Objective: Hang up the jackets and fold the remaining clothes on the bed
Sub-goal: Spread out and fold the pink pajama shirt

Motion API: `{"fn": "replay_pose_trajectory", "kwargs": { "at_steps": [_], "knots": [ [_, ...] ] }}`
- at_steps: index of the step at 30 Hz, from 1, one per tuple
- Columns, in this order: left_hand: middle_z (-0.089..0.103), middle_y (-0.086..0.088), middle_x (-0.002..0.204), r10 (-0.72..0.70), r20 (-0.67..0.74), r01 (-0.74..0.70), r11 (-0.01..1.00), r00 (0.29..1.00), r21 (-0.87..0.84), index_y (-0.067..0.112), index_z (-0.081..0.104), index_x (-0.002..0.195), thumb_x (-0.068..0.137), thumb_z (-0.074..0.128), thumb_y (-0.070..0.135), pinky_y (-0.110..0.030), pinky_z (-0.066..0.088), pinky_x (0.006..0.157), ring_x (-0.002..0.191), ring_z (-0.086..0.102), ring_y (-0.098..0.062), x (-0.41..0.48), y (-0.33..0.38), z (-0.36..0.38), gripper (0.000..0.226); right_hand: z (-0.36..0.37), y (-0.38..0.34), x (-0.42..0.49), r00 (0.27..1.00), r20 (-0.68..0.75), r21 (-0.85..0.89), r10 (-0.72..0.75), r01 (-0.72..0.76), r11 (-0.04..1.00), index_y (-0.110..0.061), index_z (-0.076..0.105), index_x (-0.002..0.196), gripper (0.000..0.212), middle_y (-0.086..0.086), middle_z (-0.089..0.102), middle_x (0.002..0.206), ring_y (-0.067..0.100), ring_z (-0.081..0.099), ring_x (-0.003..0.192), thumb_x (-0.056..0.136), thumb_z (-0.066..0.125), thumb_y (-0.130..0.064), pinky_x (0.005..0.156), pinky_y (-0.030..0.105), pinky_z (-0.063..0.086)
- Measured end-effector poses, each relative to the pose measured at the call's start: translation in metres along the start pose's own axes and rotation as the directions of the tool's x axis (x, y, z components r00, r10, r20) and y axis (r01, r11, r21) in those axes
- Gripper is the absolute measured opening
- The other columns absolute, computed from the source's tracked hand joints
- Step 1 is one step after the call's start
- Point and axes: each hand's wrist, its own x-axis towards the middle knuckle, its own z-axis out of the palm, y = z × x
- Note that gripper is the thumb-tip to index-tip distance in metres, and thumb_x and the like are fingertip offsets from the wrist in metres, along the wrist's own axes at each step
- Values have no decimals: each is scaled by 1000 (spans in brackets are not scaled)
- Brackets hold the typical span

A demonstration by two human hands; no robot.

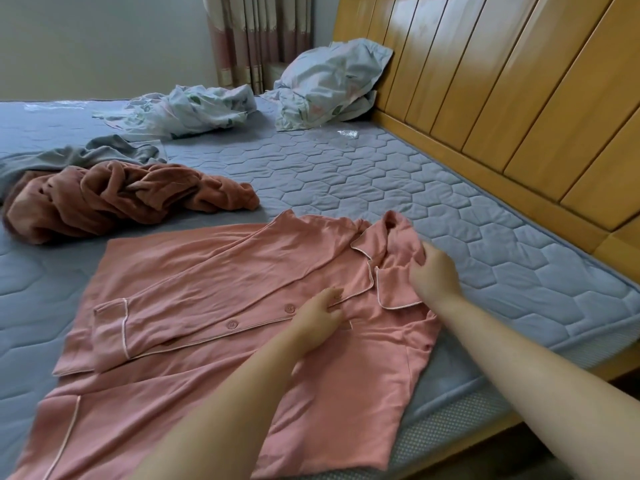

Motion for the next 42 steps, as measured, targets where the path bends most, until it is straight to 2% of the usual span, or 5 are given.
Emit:
{"fn": "replay_pose_trajectory", "kwargs": {
  "at_steps": [9,18,28,35,42],
  "knots": [
    [59,-9,94,-511,-2,123,210,860,-970,14,47,116,99,40,19,-28,54,56,74,58,-20,-12,-18,-52,19,48,-68,-69,587,698,-162,-410,687,708,-21,16,152,80,2,17,159,16,25,144,88,62,-30,114,30,25],
    [69,-15,100,-511,-108,348,710,853,-613,9,65,86,74,71,30,-42,54,89,95,66,-29,-3,-4,-41,24,46,-22,-80,638,742,-355,-206,635,686,-20,8,153,80,4,1,161,23,10,147,88,56,-28,117,42,22],
    [66,-16,96,-520,-86,375,711,850,-595,13,65,92,85,57,7,-44,56,78,89,63,-29,-6,-31,-50,12,37,-7,-77,488,755,-83,-439,734,674,-20,47,139,66,0,39,151,14,34,139,81,34,-49,115,24,22],
    [51,-8,136,-14,-502,42,998,865,46,17,51,137,89,52,13,-33,36,106,123,48,-26,31,-24,-67,48,77,-16,-34,848,344,-97,-404,460,883,-6,58,125,63,15,51,138,30,45,128,87,28,-46,107,42,35],
    [55,-9,134,-317,-327,215,925,890,-312,10,42,141,91,58,21,-30,40,104,122,52,-23,85,-24,-72,54,115,6,-29,805,563,-254,-185,382,888,-20,19,151,76,6,18,158,20,18,145,86,22,-59,117,40,16]
  ]
}}
